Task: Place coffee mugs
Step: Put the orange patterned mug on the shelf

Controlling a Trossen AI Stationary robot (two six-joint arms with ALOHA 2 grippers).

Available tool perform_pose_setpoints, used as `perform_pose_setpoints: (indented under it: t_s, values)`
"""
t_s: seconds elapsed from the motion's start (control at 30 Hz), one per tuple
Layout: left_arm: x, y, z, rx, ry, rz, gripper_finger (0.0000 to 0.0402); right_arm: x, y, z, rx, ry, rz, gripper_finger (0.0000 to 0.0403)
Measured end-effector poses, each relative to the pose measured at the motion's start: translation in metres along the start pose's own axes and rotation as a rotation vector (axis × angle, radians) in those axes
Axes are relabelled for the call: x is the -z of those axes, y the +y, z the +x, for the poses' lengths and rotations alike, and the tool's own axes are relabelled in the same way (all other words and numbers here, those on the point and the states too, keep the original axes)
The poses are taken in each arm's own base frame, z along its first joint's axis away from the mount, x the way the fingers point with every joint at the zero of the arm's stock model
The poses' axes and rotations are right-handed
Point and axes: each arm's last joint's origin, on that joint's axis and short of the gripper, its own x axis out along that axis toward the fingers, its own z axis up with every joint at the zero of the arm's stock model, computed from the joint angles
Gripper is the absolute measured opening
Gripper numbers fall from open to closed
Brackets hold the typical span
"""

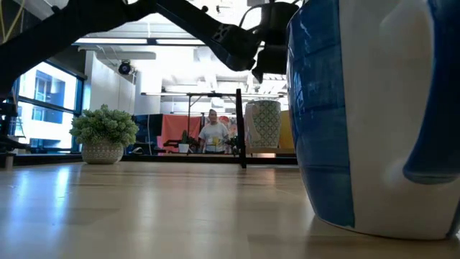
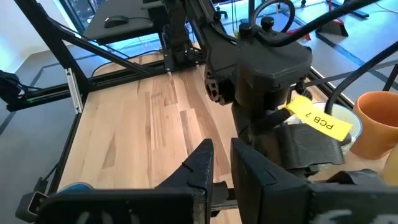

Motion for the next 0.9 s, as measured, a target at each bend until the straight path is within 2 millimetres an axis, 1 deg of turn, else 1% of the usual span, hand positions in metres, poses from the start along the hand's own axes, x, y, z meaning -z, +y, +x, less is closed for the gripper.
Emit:
perform_pose_setpoints:
  t_s: [0.07, 0.13, 0.33, 0.77, 0.83, 0.9]
  values:
    - [-0.002, 0.003, 0.002, -0.011, -0.016, 0.005, 0.0009, 0.0, 0.0, 0.0, 0.0, 0.0, 0.002, 0.0034]
    - [0.0, 0.007, 0.003, -0.035, -0.015, 0.012, 0.0009, 0.0, 0.0, 0.0, -0.002, -0.001, 0.003, 0.0034]
    - [0.009, 0.014, 0.002, -0.139, 0.057, 0.037, 0.0009, -0.001, 0.0, 0.0, -0.011, -0.003, 0.003, 0.0034]
    - [0.01, 0.013, 0.003, -0.157, 0.071, 0.028, 0.0009, -0.001, 0.001, 0.0, -0.029, -0.008, 0.028, 0.0034]
    - [0.011, 0.01, 0.003, -0.153, 0.073, 0.04, 0.0009, -0.001, 0.001, 0.0, -0.029, -0.001, 0.028, 0.0034]
    - [0.011, 0.004, 0.005, -0.139, 0.075, 0.058, 0.0009, 0.001, 0.0, 0.0, -0.017, 0.016, 0.022, 0.0034]
